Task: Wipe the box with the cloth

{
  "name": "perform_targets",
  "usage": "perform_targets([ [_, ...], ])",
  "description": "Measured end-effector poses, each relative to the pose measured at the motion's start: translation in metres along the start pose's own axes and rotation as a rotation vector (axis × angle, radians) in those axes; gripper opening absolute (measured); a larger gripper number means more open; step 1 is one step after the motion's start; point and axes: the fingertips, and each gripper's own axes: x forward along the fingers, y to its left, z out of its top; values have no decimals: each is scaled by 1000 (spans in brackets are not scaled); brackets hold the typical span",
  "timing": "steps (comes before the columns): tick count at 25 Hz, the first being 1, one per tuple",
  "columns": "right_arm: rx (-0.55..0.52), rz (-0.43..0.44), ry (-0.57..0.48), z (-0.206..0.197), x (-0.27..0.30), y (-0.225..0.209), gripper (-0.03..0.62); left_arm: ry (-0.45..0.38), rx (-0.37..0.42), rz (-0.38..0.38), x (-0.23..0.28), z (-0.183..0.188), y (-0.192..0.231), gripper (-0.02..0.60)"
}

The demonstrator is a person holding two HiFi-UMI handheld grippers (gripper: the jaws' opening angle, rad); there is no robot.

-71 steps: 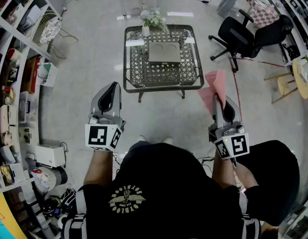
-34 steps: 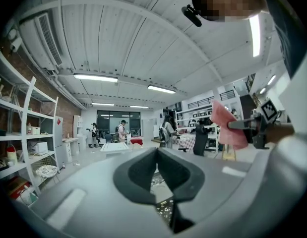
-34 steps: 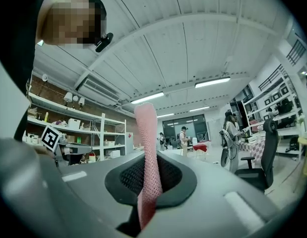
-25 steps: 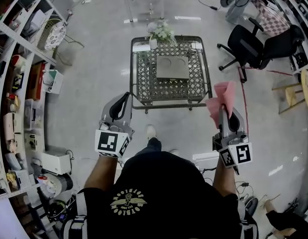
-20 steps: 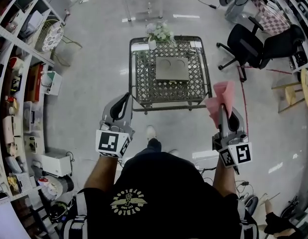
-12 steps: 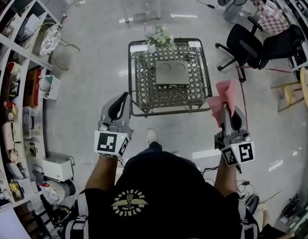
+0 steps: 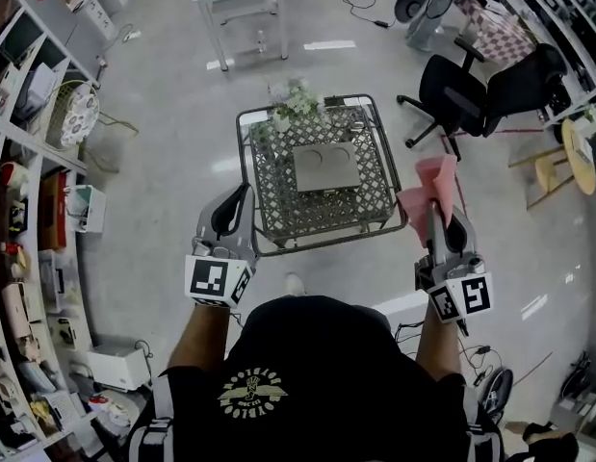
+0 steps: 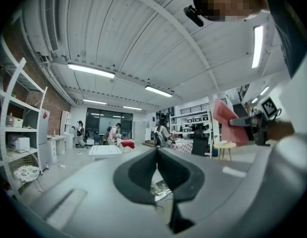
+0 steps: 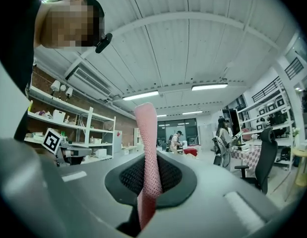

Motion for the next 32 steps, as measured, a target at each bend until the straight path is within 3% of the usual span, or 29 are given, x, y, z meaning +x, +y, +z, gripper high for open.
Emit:
perform_targets([
  [11, 13, -67, 4, 1, 9, 4, 17, -11, -17, -73, 24, -4, 20, 0],
  [32, 46, 10, 23, -12, 52, -11, 17, 28, -38, 0, 42, -17, 34, 0],
])
